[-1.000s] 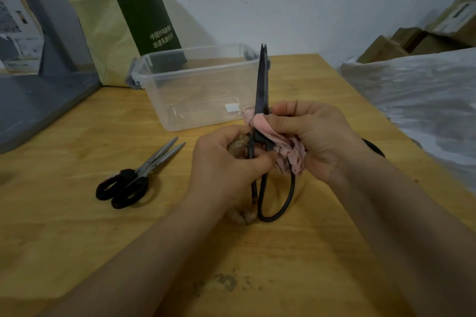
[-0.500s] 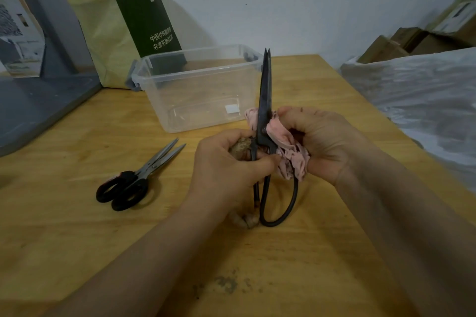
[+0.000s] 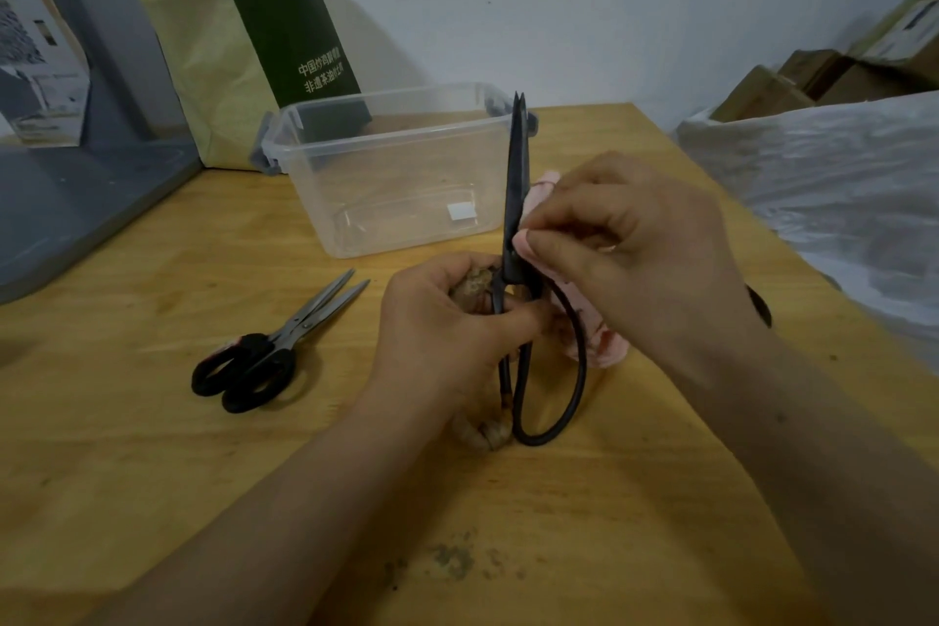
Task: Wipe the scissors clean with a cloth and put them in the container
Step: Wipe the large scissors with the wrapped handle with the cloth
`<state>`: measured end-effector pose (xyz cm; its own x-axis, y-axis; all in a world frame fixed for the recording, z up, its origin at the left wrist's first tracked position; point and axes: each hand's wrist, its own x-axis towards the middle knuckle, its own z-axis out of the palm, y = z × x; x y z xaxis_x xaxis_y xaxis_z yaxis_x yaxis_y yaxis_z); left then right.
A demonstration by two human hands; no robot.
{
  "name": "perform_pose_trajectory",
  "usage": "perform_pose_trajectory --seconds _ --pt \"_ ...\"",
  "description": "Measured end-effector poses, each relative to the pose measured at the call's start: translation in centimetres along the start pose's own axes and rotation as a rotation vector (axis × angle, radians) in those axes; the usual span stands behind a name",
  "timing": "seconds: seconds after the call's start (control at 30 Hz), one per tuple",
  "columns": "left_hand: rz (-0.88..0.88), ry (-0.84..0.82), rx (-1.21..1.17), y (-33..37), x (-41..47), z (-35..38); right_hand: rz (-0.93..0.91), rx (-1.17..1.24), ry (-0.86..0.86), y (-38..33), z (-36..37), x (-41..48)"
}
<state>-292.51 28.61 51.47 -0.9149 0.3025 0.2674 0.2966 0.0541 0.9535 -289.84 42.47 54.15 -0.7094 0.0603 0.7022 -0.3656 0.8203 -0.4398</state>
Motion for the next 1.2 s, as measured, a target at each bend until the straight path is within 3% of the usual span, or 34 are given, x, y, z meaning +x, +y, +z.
perform_pose_trajectory --seconds 0.13,0.3,0.43,0.53,0.6,0.9,1.03,1.1,1.2 --pt "-0.002 0.035 0.038 -0.1 0.0 0.0 -0.082 -0.043 -0.038 -0.1 0.9 -0.1" --pt "-0.035 0.043 0.0 -0.1 -0.1 0.1 0.15 0.11 -0.08 -0.1 0.8 0.1" --pt "-0.103 0.036 -0.029 -0.1 0.0 0.1 0.268 0.12 -0.22 0.8 0.5 0.2" --pt "-0.109 0.038 -0.039 0.0 0.2 0.0 0.311 0.103 -0.09 1.4 0.0 0.3" --pt "-0.102 0.034 -0.035 0.1 0.2 0.0 0.32 0.22 0.022 0.9 0.1 0.3" --pt "-0.056 0.044 -0.025 0.2 -0.2 -0.1 0.511 0.591 -0.099 0.8 1.2 0.1" --pt "-0.046 0.025 -0.047 0.2 0.0 0.1 0.563 0.49 0.021 1.6 0.9 0.3" --pt "-0.039 0.011 -0.048 0.2 0.0 0.1 0.562 0.629 0.073 1.2 0.7 0.4" --pt "-0.035 -0.001 -0.055 0.4 -0.1 0.1 0.558 0.788 0.014 0.3 0.9 0.4"
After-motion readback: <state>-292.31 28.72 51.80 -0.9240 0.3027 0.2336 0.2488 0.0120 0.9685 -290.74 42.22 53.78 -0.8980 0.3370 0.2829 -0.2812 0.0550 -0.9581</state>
